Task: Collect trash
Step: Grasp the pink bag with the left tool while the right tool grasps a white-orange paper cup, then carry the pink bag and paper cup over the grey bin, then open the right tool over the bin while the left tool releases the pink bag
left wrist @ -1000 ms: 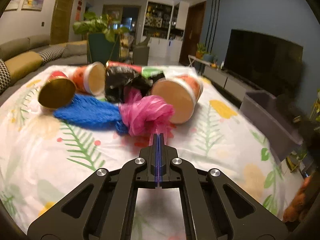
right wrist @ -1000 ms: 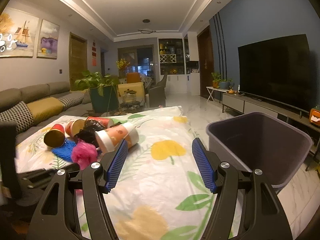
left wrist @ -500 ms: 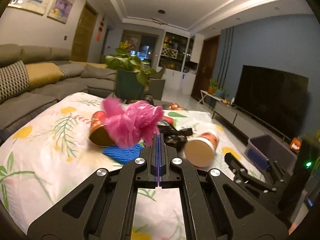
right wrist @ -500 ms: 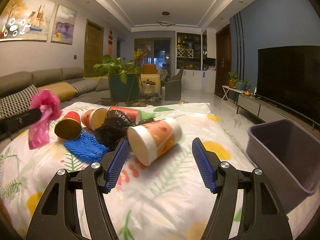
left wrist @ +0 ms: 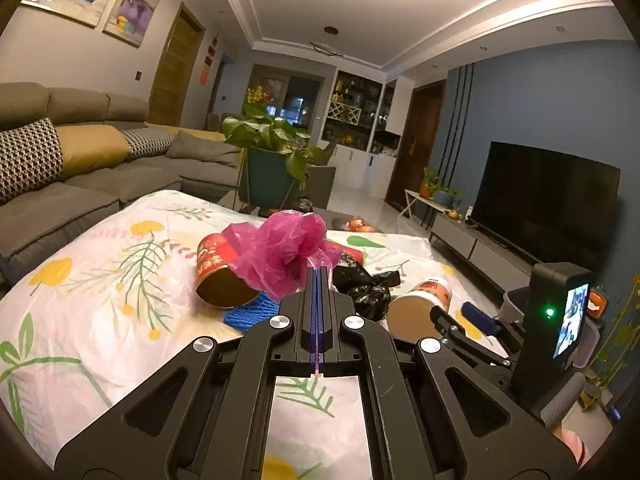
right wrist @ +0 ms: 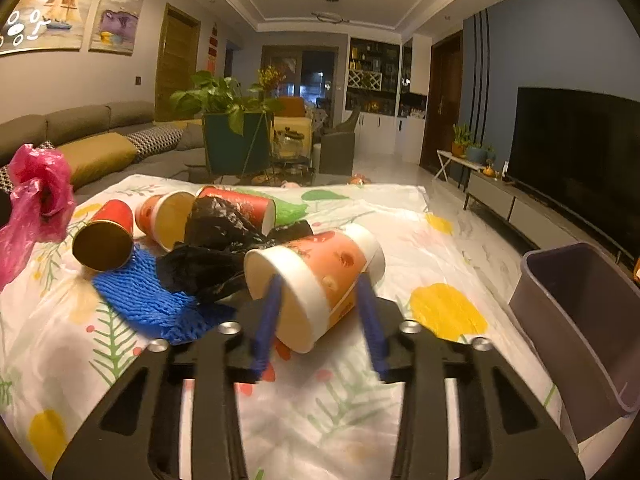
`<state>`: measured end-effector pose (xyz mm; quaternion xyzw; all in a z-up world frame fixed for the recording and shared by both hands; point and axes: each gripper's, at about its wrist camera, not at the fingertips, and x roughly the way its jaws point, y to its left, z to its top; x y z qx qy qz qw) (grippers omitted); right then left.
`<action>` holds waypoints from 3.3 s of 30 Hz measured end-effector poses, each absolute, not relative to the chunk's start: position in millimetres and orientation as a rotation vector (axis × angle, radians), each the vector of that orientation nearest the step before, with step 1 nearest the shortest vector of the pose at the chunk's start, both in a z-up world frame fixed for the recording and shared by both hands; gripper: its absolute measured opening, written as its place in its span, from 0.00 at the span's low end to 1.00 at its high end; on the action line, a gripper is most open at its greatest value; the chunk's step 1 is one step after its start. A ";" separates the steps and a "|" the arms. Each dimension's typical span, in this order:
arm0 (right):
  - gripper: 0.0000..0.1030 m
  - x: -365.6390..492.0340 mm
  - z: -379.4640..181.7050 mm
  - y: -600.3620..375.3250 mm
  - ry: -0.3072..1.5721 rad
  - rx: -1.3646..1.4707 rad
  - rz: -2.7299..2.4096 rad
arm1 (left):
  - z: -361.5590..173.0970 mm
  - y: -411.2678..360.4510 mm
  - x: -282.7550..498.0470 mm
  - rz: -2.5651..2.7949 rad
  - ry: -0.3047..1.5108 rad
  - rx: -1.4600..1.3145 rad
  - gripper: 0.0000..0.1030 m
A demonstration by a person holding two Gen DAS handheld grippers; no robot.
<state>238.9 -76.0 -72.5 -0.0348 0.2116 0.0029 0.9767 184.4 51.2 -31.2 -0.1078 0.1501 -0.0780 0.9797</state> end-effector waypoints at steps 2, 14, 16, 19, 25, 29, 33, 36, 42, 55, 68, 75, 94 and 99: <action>0.20 236.8 -73.9 -77.4 0.430 -0.062 0.007 | -32.1 51.5 184.8 -0.158 0.305 -0.217 0.00; 0.04 205.0 -57.0 -113.1 0.362 -0.020 -0.053 | -28.9 36.3 179.5 -0.182 0.312 -0.201 0.00; 0.04 199.3 -52.5 -119.0 0.350 -0.013 -0.058 | -27.4 31.4 177.8 -0.189 0.310 -0.196 0.00; 0.04 188.2 -46.6 -126.8 0.332 -0.003 -0.059 | -25.3 22.7 174.3 -0.202 0.308 -0.188 0.00; 0.04 168.6 -34.1 -144.5 0.298 0.023 -0.063 | -21.4 7.7 169.3 -0.226 0.308 -0.176 0.00; 0.04 156.7 -27.1 -155.7 0.276 0.035 -0.076 | -18.7 -2.5 168.3 -0.243 0.307 -0.166 0.00; 0.04 147.9 -20.7 -168.3 0.256 0.052 -0.094 | -17.0 -13.4 168.8 -0.261 0.303 -0.150 0.00; 0.04 141.6 -15.9 -177.4 0.242 0.060 -0.110 | -16.2 -24.1 171.0 -0.279 0.303 -0.135 0.00; 0.04 128.2 -8.0 -201.4 0.212 0.072 -0.150 | -12.9 -46.3 172.9 -0.323 0.300 -0.116 0.00; 0.04 102.2 0.4 -259.5 0.168 0.100 -0.270 | -1.5 -117.3 175.6 -0.458 0.277 -0.063 0.00; 0.04 85.2 -0.3 -322.7 0.137 0.158 -0.406 | 9.4 -193.5 176.1 -0.601 0.243 -0.023 0.00; 0.04 85.9 -6.8 -339.8 0.139 0.168 -0.447 | 5.3 -232.1 184.9 -0.681 0.242 -0.013 0.00; 0.04 94.5 -18.2 -353.1 0.154 0.202 -0.476 | -17.1 -272.9 208.0 -0.766 0.290 -0.026 0.00; 0.04 98.1 -18.7 -356.2 0.160 0.202 -0.472 | -19.4 -280.1 209.1 -0.783 0.294 -0.023 0.00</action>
